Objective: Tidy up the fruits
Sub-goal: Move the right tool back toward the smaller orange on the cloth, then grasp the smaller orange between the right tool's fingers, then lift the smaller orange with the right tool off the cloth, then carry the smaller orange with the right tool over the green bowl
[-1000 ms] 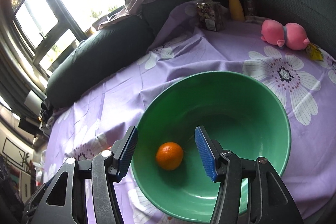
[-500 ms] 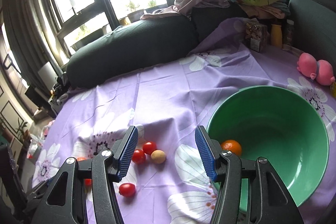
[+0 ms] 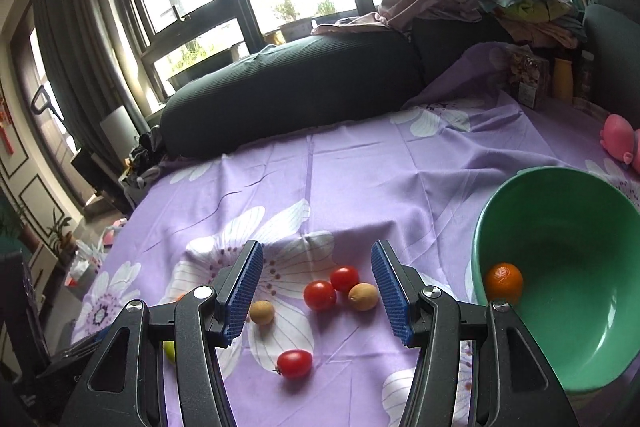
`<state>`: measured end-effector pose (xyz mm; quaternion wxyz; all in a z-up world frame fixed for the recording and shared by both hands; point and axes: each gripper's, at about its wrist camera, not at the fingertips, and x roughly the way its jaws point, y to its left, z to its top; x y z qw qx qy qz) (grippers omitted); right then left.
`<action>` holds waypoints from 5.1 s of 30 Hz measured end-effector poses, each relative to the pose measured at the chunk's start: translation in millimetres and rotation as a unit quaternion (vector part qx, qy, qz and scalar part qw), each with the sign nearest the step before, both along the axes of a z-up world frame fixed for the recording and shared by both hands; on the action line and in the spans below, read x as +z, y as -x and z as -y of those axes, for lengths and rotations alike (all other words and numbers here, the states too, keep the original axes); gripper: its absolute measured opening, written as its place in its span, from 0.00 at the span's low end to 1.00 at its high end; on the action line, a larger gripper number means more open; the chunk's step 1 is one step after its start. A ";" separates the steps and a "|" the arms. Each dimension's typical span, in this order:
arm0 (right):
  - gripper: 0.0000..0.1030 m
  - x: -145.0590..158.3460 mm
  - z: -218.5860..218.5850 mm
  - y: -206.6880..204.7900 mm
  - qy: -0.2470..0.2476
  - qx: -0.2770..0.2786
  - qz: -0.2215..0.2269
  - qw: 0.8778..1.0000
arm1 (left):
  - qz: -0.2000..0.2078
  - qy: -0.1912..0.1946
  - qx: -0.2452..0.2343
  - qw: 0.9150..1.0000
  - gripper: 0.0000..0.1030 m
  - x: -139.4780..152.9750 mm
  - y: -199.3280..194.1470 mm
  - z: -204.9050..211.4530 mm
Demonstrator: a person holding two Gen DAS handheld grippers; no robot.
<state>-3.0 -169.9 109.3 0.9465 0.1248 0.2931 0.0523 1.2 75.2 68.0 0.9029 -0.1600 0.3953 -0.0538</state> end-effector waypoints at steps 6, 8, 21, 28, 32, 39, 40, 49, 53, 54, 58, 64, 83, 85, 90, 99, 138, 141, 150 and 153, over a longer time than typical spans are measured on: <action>0.56 -10.5 -5.6 -13.5 -0.048 0.044 -0.055 0.996 | -0.008 0.018 0.028 0.999 0.72 1.1 0.0 -16.4; 0.56 -14.9 -7.2 -20.2 -0.082 0.070 -0.075 0.991 | -0.007 0.025 0.033 0.999 0.72 1.8 0.1 -21.5; 0.56 -36.1 -102.0 -65.3 -0.079 0.186 -0.173 0.964 | -0.020 0.035 0.104 0.994 0.72 -2.6 0.5 -59.4; 0.54 -73.6 -127.1 -83.4 -0.102 0.205 -0.226 0.947 | -0.027 0.068 0.121 0.990 0.72 -4.8 0.4 -78.5; 0.51 -86.8 -132.7 -91.6 -0.109 0.205 -0.247 0.941 | -0.027 0.069 0.118 0.990 0.72 -3.8 0.6 -77.8; 0.42 -85.8 -125.4 -89.0 -0.102 0.190 -0.246 0.945 | -0.026 0.050 0.106 0.993 0.72 -1.4 0.2 -69.3; 0.42 -81.3 -121.8 -85.6 -0.099 0.190 -0.241 0.947 | -0.026 0.049 0.104 0.993 0.72 -1.6 -0.1 -68.2; 0.42 -50.9 -83.3 -31.4 0.010 0.166 -0.221 0.961 | -0.034 0.013 0.085 0.996 0.72 -4.1 -2.6 -42.8; 0.42 -67.6 -82.0 -18.1 0.089 0.149 -0.233 0.957 | -0.039 -0.011 0.076 0.996 0.72 -6.9 -3.0 -31.4; 0.42 -71.6 -83.1 -18.6 0.101 0.150 -0.241 0.953 | -0.040 -0.015 0.075 0.996 0.72 -7.5 -3.0 -29.6; 0.42 -73.4 -84.2 -23.0 0.112 0.152 -0.241 0.952 | -0.046 -0.020 0.068 0.996 0.72 -10.3 -3.6 -23.8; 0.42 -61.7 -62.9 -24.7 0.045 0.147 -0.236 0.960 | -0.055 -0.034 0.065 0.996 0.72 -12.4 -4.0 -18.2; 0.43 -50.4 3.2 -32.3 -0.159 0.095 -0.215 0.959 | -0.080 -0.021 -0.089 0.993 0.72 -18.1 1.8 49.0; 0.43 -53.8 5.8 -33.5 -0.175 0.094 -0.223 0.954 | -0.083 -0.018 -0.108 0.991 0.71 -19.9 2.6 56.5; 0.43 -64.4 -4.5 -37.4 -0.189 0.110 -0.246 0.944 | -0.103 -0.035 -0.131 0.985 0.70 -29.6 2.5 74.9; 0.43 -81.2 -24.0 -42.7 -0.178 0.131 -0.282 0.933 | -0.123 -0.032 -0.149 0.980 0.70 -42.2 -1.7 84.9; 0.43 -45.6 -34.4 -23.5 -0.131 0.155 -0.215 0.955 | -0.025 -0.020 -0.147 0.989 0.40 -2.9 15.8 89.2; 0.43 -34.8 -30.5 -19.1 -0.124 0.155 -0.196 0.960 | -0.009 -0.024 -0.150 0.988 0.40 6.1 17.7 95.4; 0.43 -10.1 0.1 -7.9 -0.133 0.136 -0.149 0.970 | 0.033 -0.043 -0.179 0.982 0.40 31.4 22.2 126.8; 0.43 -3.1 15.5 -4.7 -0.140 0.122 -0.133 0.974 | 0.046 -0.051 -0.193 0.979 0.40 39.3 22.0 141.8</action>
